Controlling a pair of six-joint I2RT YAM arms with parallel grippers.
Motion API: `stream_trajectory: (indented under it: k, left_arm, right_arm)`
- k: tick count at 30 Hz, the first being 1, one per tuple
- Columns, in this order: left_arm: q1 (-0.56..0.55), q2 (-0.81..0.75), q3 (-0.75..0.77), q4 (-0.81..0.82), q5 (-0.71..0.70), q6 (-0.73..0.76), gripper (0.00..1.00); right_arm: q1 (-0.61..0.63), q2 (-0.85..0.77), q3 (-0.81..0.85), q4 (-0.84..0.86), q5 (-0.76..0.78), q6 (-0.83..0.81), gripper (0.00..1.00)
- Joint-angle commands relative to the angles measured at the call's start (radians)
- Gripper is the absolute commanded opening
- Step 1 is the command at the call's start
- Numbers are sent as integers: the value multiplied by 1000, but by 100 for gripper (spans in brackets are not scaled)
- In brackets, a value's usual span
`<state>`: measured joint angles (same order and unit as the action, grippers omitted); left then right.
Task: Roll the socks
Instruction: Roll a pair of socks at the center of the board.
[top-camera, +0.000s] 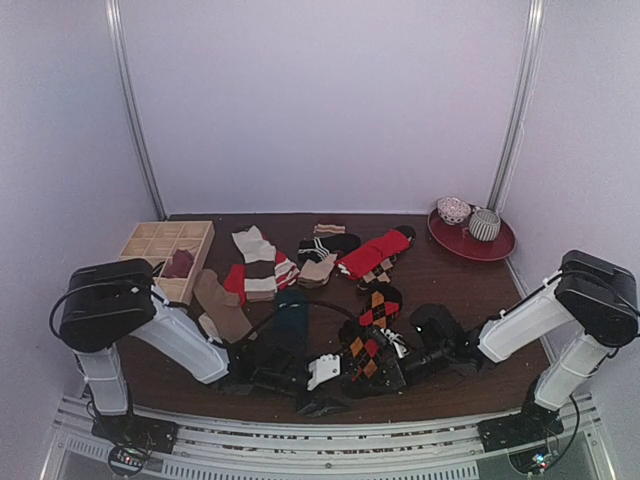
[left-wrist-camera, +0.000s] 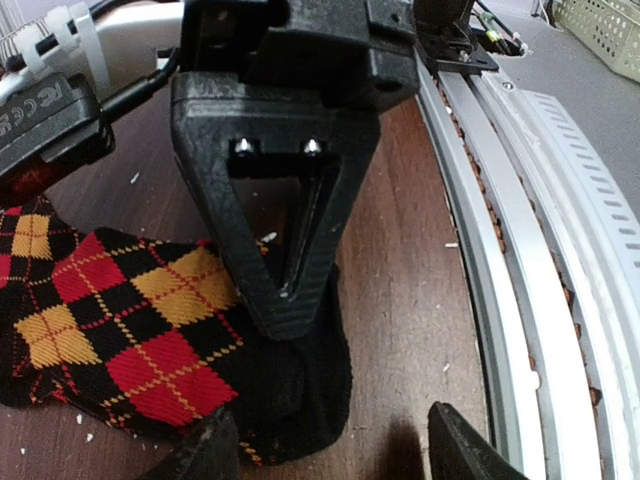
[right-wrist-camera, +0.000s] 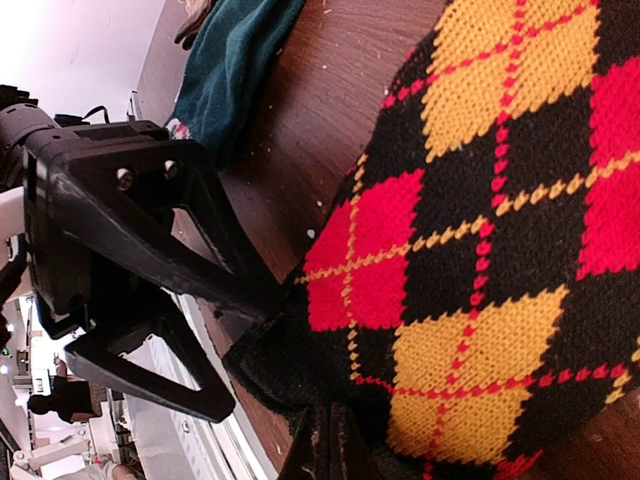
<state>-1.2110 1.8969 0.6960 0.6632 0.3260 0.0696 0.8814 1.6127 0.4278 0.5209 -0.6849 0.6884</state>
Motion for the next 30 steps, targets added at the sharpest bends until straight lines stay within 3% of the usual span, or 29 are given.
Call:
stream_trajectory:
  k: [1,7,11,14,21,23,25,30]
  left_arm:
    - [-5,28,26,47,-16,5,63]
    - [-8,59,38,70,-38,2,57]
    - [-16,61,37,93,-60,2,71]
    - [-16,68,46,96,-57,2,70]
    - [-18,114,98,29,-49,4,42]
    - [-18,117,116,-16,-50,1,26]
    - [-18,112,120,-58,-67,-20,3]
    - [-17,40,39,-122,-147,-113,0]
  right_arm:
    - [-7,23,15,-41,-27,13,0]
    - [-7,29,22,-52,-31,10,0]
    - [-7,30,23,-63,-33,5,0]
    - [-9,29,23,-67,-31,2,0]
    - [-9,24,16,-51,-32,12,0]
    - [-10,23,17,-43,-33,13,0]
    - [-10,15,19,-43,-27,5,0]
    - [-13,-89,36,-123,27,-81,14]
